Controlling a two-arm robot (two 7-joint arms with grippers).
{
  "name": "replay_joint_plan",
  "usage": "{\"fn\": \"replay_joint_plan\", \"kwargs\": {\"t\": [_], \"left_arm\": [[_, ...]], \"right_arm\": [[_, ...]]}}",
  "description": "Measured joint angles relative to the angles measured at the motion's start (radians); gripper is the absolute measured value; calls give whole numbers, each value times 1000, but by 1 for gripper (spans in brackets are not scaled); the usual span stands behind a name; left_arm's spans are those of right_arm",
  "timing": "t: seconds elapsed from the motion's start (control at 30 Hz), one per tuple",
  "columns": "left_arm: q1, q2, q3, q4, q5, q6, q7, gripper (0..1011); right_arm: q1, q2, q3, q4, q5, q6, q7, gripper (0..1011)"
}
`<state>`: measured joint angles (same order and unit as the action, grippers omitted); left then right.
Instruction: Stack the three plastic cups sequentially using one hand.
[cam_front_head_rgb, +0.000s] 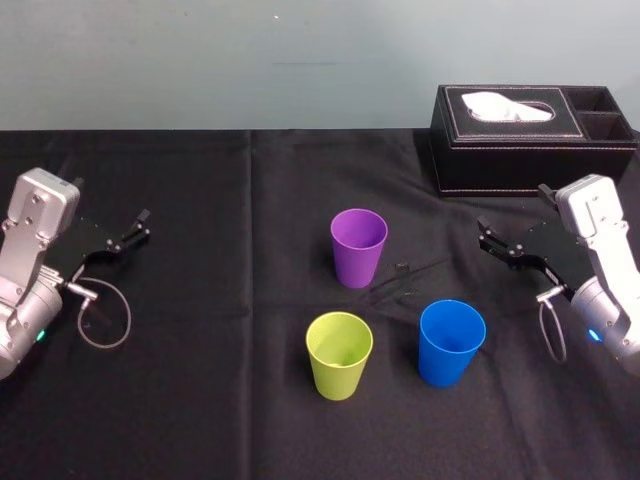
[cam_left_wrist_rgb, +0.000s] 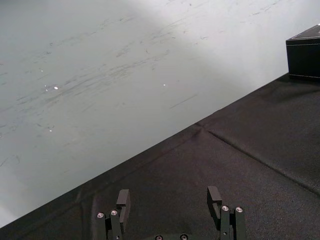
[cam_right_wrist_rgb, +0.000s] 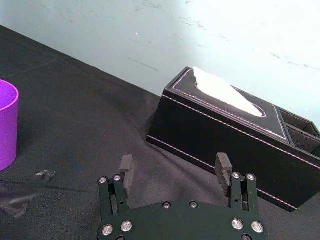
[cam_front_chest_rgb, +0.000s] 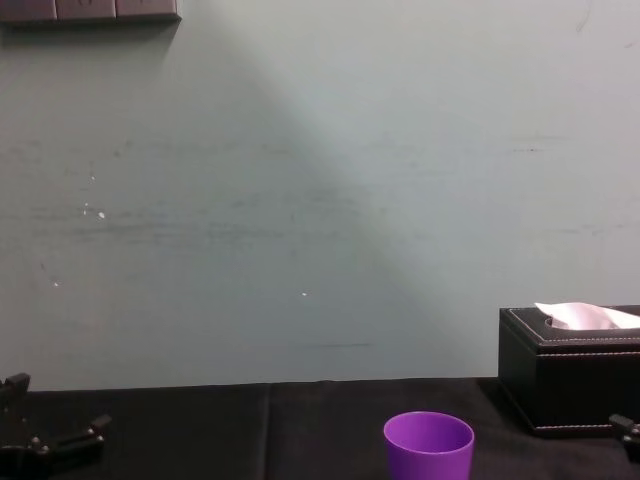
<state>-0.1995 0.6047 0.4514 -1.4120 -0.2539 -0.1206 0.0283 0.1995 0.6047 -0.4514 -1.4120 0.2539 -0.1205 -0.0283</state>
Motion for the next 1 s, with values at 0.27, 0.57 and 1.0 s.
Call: {"fn": "replay_joint_plan", "kwargs": {"t": [0.27,0.57,1.0], "left_arm": [[0,0,0,0,0,0,0,1012],[0,0,0,0,0,0,0,1011],[0,0,0,0,0,0,0,1011]], "right_arm": [[0,0,0,0,0,0,0,1002],[0,0,0,0,0,0,0,1000],[0,0,0,0,0,0,0,1000]]}}
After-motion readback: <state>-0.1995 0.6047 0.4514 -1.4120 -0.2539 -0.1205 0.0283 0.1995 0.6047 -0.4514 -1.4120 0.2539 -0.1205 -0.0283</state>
